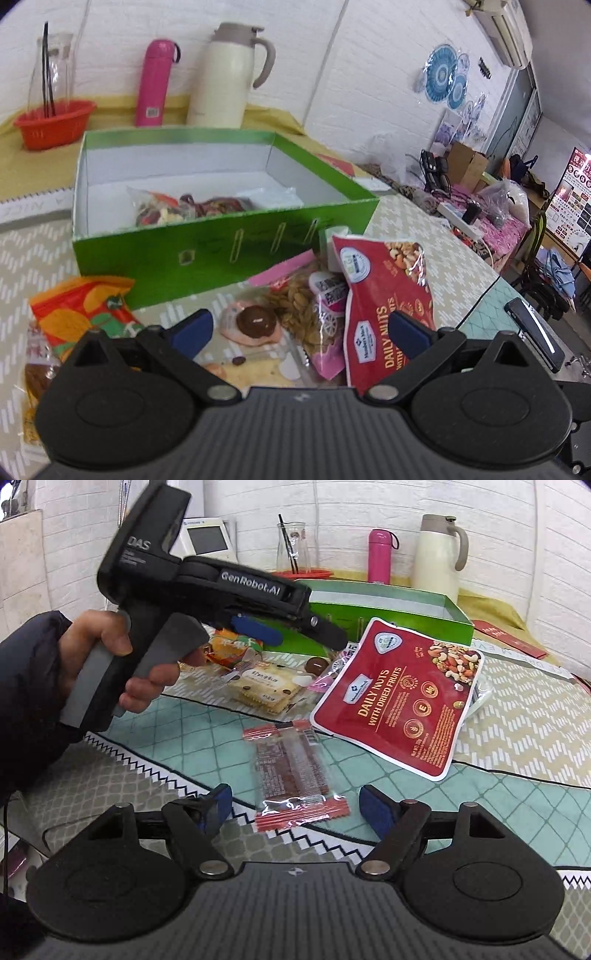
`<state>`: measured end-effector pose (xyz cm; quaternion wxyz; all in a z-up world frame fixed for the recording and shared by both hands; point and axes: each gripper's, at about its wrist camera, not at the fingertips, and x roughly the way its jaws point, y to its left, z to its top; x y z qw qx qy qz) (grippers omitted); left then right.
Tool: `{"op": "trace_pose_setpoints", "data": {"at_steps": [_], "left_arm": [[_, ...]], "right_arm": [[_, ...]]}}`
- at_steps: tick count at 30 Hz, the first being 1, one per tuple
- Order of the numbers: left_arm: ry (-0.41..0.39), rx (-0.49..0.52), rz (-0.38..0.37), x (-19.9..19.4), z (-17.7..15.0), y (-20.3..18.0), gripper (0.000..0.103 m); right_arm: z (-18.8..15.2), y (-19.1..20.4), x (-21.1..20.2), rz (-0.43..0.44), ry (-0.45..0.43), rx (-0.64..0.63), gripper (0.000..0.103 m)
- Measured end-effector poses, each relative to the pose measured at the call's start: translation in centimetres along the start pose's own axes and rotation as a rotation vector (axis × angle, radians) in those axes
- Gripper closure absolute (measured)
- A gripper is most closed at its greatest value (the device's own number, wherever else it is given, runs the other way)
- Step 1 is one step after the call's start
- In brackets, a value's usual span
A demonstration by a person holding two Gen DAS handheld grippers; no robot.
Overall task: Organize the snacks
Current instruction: 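Grasp the brown bar with the right gripper while the left grasps the chocolate-chip cracker packet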
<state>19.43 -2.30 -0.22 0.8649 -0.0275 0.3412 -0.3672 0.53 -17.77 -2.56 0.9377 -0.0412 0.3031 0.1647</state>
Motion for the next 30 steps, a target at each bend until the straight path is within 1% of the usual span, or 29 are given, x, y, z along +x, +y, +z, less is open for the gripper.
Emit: {"op": "trace_pose_setpoints", "data": {"at_steps": [2, 3, 5, 7, 10, 12, 13, 14, 17, 20, 23, 24, 25, 27, 28, 30], "left_arm": [[0.042, -0.015, 0.011, 0.2, -0.7, 0.4, 0.003], [0.042, -0.012, 0.015, -0.1, -1.2, 0.4, 0.003], [0.043, -0.002, 0.0, -1.2, -2.4, 0.1, 0.003], [0.056, 0.017, 0.009, -2.2, -3.7, -0.6, 0.003], [0.071, 0.056, 0.0, -3.8, -5.6, -1.8, 0.003], [0.068, 0.085, 0.006, -4.5, -6.6, -2.7, 0.003], [0.067, 0.098, 0.023, -4.6, -6.8, -3.1, 0.003], [0.062, 0.103, 0.061, -4.6, -6.8, -3.4, 0.003], [0.059, 0.076, 0.183, -3.8, -6.2, -3.5, 0.003], [0.054, 0.004, 0.194, -3.0, -5.5, -3.1, 0.003], [0.049, -0.011, 0.218, -2.4, -5.2, -3.5, 0.003], [0.052, -0.006, 0.238, -2.2, -5.2, -3.8, 0.005], [0.052, 0.009, 0.254, -2.1, -5.2, -4.1, 0.02], [0.057, 0.067, 0.294, -2.0, -5.1, -4.8, 0.055], [0.066, 0.073, 0.302, -2.1, -5.1, -4.9, 0.054], [0.061, 0.056, 0.289, -2.3, -5.2, -4.7, 0.054]], "right_arm": [[0.3, -0.2, 0.2, -0.005, -0.002, 0.001, 0.0], [0.4, -0.4, 0.3, -0.003, -0.005, 0.0, 0.0], [0.5, -0.5, 0.6, 0.008, -0.007, -0.007, 0.0], [0.5, -0.4, 0.9, 0.021, -0.004, -0.016, 0.0], [0.4, 0.0, 1.0, 0.027, 0.004, -0.026, 0.0], [0.3, 0.4, 0.7, 0.053, 0.007, -0.04, 0.0], [0.2, 0.6, 0.5, 0.067, 0.01, -0.051, 0.0], [0.2, 0.8, 0.4, 0.075, 0.01, -0.064, 0.0], [0.4, 0.8, 0.6, 0.048, 0.013, -0.058, 0.0], [0.8, 0.6, 1.1, 0.019, 0.01, -0.027, 0.0], [0.7, 0.7, 1.4, -0.011, 0.003, -0.037, 0.0], [0.6, 0.8, 1.3, -0.014, 0.001, -0.04, 0.0], [0.5, 0.7, 1.2, -0.012, 0.002, -0.039, 0.0], [0.4, 0.6, 0.9, -0.01, 0.007, -0.041, 0.0], [0.4, 0.5, 0.7, -0.01, 0.008, -0.041, 0.0], [0.4, 0.4, 0.7, -0.008, 0.011, -0.039, 0.0]]}}
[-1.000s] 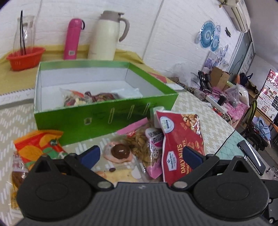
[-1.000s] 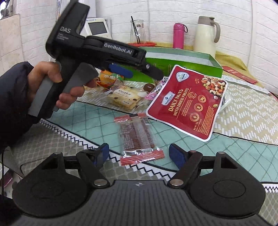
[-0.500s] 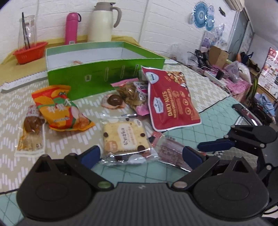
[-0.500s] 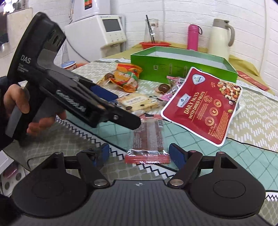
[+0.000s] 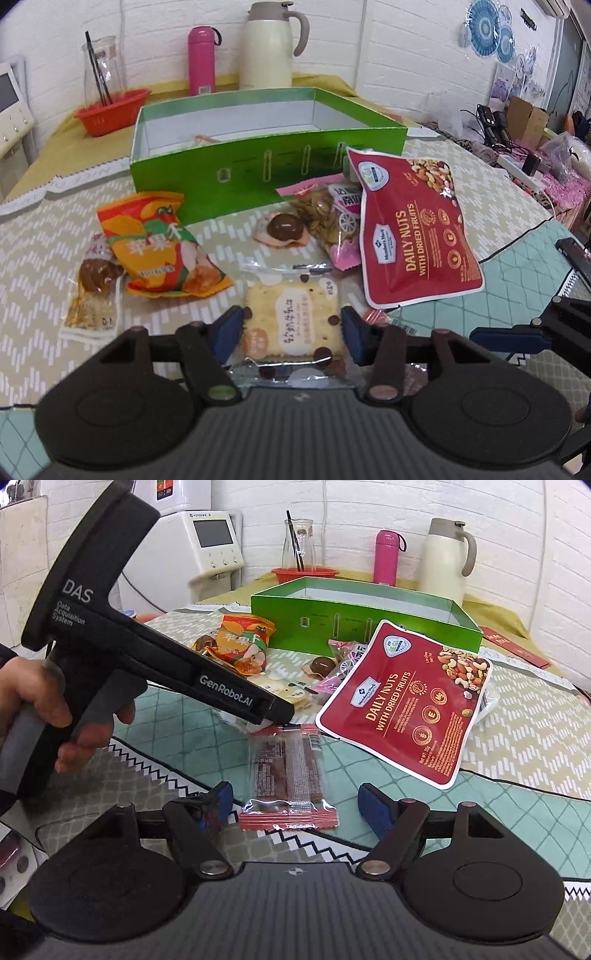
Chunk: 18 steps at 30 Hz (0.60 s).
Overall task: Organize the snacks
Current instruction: 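Grasp the brown bar with the right gripper while the left grasps the chocolate-chip cracker packet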
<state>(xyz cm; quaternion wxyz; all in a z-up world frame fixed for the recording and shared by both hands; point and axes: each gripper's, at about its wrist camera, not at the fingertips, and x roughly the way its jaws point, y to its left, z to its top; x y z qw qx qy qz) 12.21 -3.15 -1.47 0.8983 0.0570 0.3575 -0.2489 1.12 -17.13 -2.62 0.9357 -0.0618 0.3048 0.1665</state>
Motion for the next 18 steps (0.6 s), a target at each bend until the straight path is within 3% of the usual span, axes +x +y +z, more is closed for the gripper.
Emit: {"op": "trace_pose_setpoints", "data": {"at_steps": [2, 4, 8, 9, 12, 14, 16, 18], "left_arm": [[-0.007, 0.004, 0.0, 0.0, -0.1, 0.0, 0.052], [-0.017, 0.0, 0.016, 0.0, -0.3, 0.0, 0.037], [-0.024, 0.027, 0.042, 0.1, -0.6, -0.3, 0.037], [-0.026, 0.028, 0.05, 0.0, -0.5, -0.2, 0.045], [-0.025, -0.004, 0.055, -0.3, -0.5, 0.2, 0.047], [-0.028, -0.031, 0.052, -0.6, -0.6, 0.5, 0.047], [-0.031, -0.07, 0.037, -1.2, -0.9, 0.8, 0.047], [-0.034, -0.112, 0.014, -1.9, -1.3, 1.3, 0.047]], "right_arm": [[0.2, -0.1, 0.2, 0.006, -0.001, 0.0, 0.0], [0.5, 0.0, 0.7, 0.006, -0.001, -0.003, 0.0], [0.8, -0.1, 1.5, 0.019, -0.022, -0.018, 0.0], [0.8, -0.1, 1.5, 0.02, -0.021, -0.022, 0.0], [0.9, 0.2, 1.4, 0.029, -0.015, -0.035, 0.0], [0.9, 0.5, 1.0, 0.042, -0.024, -0.049, 0.029], [0.8, 0.7, 0.8, 0.039, -0.03, -0.039, 0.036], [0.6, 0.6, 0.5, 0.038, -0.044, -0.018, 0.037]]}}
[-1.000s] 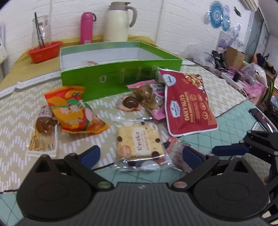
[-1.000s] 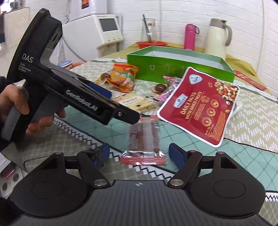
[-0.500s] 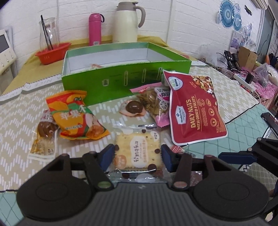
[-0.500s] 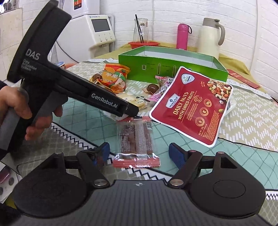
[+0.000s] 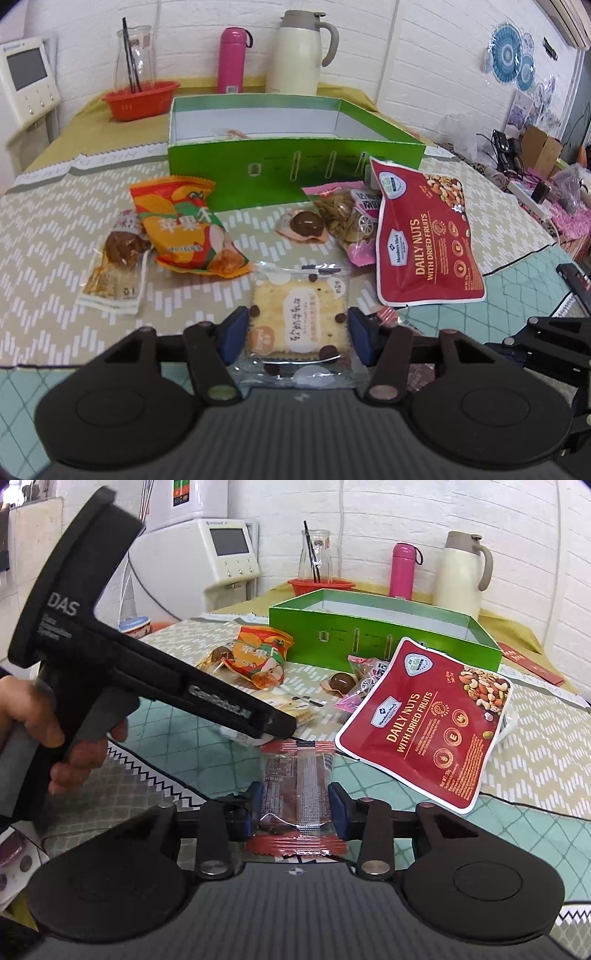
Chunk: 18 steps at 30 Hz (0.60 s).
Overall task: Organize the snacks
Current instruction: 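Grasp the brown bar with the right gripper while the left grasps the chocolate-chip cracker packet, then lower both held snacks into the green box and open both grippers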
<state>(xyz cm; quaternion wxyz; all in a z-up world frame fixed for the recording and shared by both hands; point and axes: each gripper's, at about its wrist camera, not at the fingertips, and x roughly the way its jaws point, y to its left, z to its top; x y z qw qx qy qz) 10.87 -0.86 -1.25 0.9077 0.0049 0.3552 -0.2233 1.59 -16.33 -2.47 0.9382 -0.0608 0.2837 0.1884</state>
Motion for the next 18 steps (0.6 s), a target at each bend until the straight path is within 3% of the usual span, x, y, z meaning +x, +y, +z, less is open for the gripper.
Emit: {"op": "trace_pose_setpoints", "data": {"at_steps": [7, 13, 18], "left_arm": [[-0.086, -0.018, -0.035, -3.5, 1.3, 0.1, 0.047], [-0.201, 0.014, -0.038, -4.9, 5.6, -0.4, 0.047], [-0.227, -0.003, -0.037, -3.5, 9.9, 0.1, 0.047]], "right_arm": [[1.4, -0.2, -2.7, -0.033, -0.097, -0.009, 0.037], [4.9, -2.4, -3.3, -0.078, -0.19, -0.014, 0.036], [8.1, -5.4, -1.8, -0.108, -0.226, 0.015, 0.037]]}}
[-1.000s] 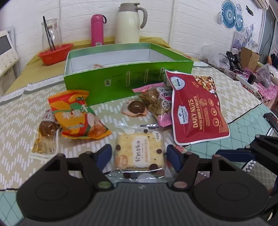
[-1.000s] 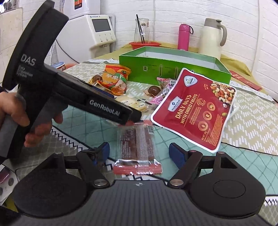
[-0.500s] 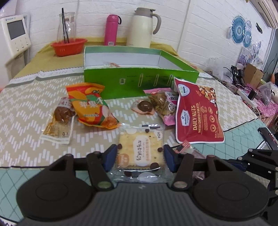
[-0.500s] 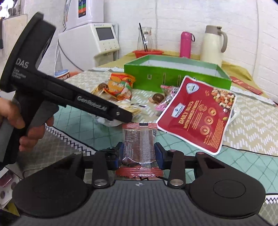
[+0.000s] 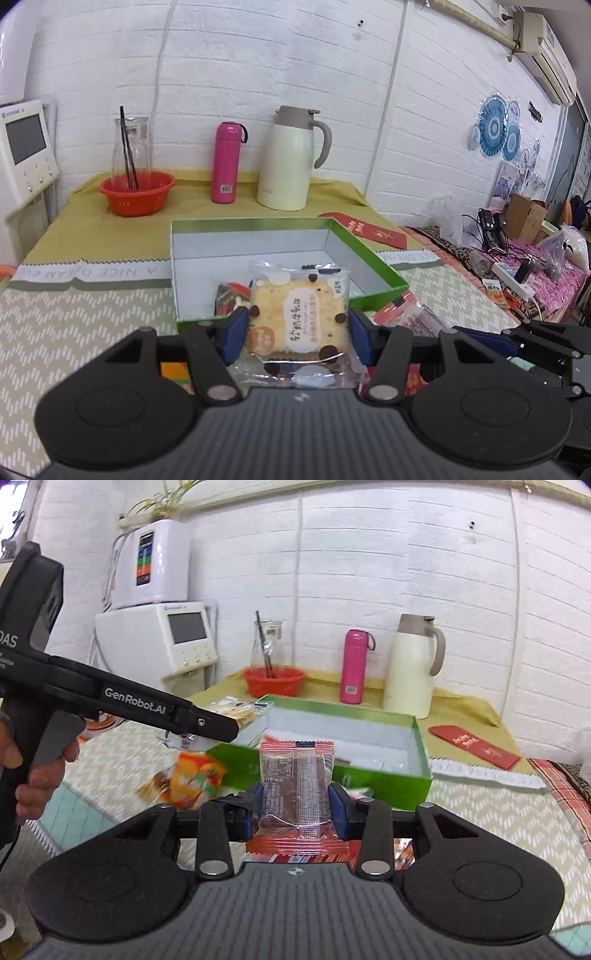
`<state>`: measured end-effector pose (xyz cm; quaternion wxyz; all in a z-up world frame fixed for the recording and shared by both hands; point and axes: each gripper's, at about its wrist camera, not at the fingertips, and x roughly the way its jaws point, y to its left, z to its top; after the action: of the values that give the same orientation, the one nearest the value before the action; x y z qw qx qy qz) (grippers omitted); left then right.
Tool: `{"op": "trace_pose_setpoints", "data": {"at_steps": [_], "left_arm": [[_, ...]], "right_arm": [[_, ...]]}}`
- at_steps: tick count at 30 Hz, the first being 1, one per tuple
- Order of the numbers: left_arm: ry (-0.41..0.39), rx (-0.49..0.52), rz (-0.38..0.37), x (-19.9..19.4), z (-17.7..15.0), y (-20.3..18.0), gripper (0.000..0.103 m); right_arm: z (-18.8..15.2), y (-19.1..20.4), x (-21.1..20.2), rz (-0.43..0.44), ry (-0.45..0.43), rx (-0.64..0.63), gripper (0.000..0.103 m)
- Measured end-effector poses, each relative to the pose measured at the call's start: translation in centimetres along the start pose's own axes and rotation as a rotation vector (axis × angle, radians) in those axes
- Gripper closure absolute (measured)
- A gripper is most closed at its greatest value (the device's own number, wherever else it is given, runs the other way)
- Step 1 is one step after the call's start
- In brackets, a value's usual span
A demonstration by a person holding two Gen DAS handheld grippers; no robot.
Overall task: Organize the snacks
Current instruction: 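Lower both held snacks into the green box and open both grippers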
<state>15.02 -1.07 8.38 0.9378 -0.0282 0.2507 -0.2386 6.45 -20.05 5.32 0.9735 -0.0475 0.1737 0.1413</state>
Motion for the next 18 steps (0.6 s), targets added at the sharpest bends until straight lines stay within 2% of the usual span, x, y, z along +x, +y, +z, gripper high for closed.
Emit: {"op": "trace_pose_setpoints", "data": {"at_steps": [5, 10, 14, 18], "left_arm": [[0.015, -0.015, 0.003, 4.3, 2.8, 0.4, 0.047], [0.037, -0.046, 0.032, 8.6, 3.9, 1.1, 0.047], [0.052, -0.064, 0.086, 11.3, 4.6, 2.4, 0.047], [0.086, -0.105, 0.124, 13.5, 5.0, 4.4, 0.047]], "right_arm": [[1.7, -2.7, 3.3, -0.048, -0.004, 0.029, 0.036], [2.5, -5.4, 7.1, -0.08, 0.026, 0.086, 0.036], [2.9, -7.3, 10.4, -0.081, 0.069, 0.146, 0.036], [3.1, -7.6, 13.4, -0.064, 0.123, 0.154, 0.036]]}}
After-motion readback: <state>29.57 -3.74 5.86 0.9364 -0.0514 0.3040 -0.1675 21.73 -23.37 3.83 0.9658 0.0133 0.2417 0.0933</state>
